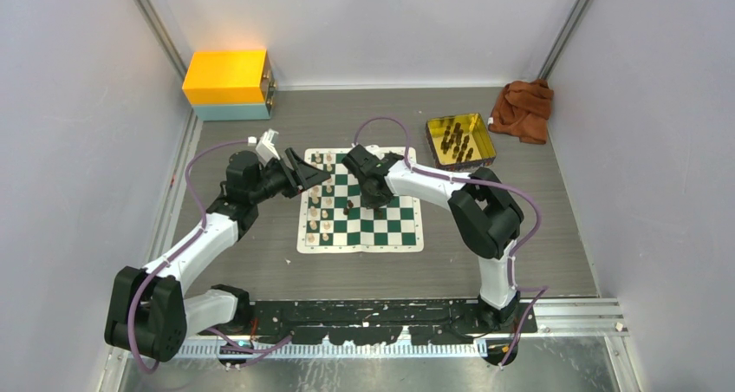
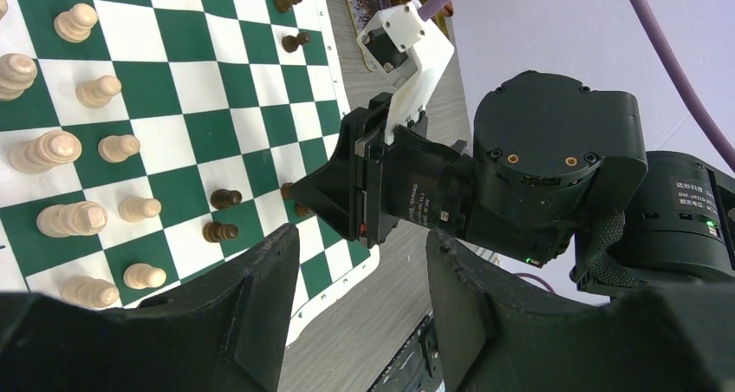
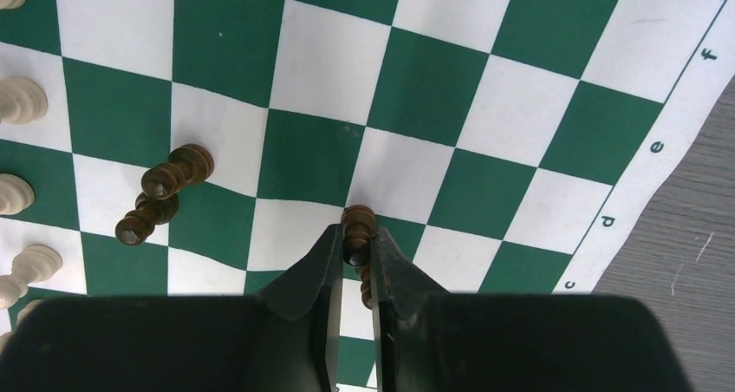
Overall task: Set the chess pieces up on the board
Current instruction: Pick up the chess piece from the chessboard, then place the chess piece on the chessboard.
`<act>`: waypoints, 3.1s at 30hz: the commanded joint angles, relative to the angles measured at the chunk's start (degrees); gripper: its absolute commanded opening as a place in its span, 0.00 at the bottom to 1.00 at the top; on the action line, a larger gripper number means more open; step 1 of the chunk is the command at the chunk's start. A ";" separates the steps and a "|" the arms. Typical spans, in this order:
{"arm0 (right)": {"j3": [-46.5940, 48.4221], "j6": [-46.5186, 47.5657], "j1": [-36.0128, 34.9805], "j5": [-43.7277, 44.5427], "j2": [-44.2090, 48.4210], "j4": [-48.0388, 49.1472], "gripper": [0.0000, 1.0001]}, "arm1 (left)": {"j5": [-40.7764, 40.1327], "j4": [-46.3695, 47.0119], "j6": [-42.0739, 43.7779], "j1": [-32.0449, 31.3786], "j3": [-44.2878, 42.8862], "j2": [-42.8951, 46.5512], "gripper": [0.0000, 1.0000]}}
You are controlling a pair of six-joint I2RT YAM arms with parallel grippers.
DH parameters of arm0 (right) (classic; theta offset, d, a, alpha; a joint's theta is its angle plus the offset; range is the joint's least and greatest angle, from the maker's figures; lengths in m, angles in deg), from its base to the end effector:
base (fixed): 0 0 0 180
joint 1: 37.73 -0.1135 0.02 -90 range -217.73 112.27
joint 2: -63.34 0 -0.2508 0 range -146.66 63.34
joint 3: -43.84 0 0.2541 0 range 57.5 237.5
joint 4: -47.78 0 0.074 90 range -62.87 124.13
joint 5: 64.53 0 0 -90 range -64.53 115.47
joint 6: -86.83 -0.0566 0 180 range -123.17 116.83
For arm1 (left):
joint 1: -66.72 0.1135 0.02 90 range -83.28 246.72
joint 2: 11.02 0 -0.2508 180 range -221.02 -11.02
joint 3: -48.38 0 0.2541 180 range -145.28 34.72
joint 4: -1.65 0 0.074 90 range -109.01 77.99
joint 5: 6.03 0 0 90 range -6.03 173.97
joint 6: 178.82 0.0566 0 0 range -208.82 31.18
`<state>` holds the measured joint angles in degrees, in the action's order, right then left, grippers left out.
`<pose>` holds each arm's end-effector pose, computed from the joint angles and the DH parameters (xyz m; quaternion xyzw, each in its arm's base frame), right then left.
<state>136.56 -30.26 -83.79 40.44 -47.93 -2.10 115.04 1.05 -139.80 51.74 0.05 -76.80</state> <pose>0.2875 0.2773 0.1467 -0.1365 0.9647 0.0078 0.2252 0.2590 -0.0996 0.2281 -0.0913 0.7902 -0.4899 0.3568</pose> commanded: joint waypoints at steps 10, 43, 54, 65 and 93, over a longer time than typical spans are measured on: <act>6.23 0.82 0.97 3.57 3.63 -1.88 0.01 | 0.09 2.70 -0.17 -0.22 -0.76 -0.05 0.57; 12.84 2.44 12.40 0.85 -5.72 0.90 0.01 | 0.02 3.55 0.36 -0.22 -0.57 -2.13 0.57; 12.87 2.50 12.97 0.20 -7.16 1.35 0.01 | 0.10 4.60 0.30 -0.22 -0.54 -3.55 0.56; 12.69 2.80 13.61 -0.22 -7.73 1.77 0.01 | 0.11 4.86 0.44 -0.22 -0.56 -4.09 0.56; 6.68 3.96 7.97 2.35 2.91 0.78 0.41 | -0.05 3.96 -0.08 -0.22 0.10 -1.46 0.57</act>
<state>144.83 -26.22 -72.36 40.50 -52.08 -1.86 115.02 2.73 -139.80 51.72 0.05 -80.73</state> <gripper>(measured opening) 0.417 0.566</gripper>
